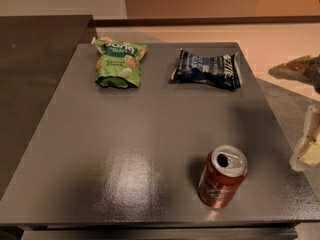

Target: Knock coke can over

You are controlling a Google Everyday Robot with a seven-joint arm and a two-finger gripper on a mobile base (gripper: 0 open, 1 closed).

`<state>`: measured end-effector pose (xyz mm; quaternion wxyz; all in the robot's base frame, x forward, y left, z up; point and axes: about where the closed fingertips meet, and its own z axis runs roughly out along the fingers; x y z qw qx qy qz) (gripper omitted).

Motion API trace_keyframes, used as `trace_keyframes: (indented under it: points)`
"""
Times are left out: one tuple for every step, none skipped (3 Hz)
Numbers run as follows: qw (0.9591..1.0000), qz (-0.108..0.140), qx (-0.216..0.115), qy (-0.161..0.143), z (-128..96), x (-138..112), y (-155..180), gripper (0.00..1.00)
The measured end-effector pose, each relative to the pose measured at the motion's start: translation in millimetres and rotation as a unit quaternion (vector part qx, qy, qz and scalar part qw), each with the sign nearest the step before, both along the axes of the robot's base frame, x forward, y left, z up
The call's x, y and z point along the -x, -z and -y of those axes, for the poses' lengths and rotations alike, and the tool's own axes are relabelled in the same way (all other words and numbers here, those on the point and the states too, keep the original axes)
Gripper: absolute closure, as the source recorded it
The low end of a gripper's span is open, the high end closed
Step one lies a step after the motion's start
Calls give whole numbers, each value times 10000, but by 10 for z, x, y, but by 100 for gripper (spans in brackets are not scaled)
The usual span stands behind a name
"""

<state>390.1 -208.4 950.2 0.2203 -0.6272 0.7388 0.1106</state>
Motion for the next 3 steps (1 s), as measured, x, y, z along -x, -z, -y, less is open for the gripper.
trace_keyframes:
  points:
    - [9982, 44, -501, -324, -108, 245, 27, 0]
    - [9954, 219, -761, -547, -256, 432, 46, 0]
    - [9922, 350, -973, -691, -372, 573, 75, 0]
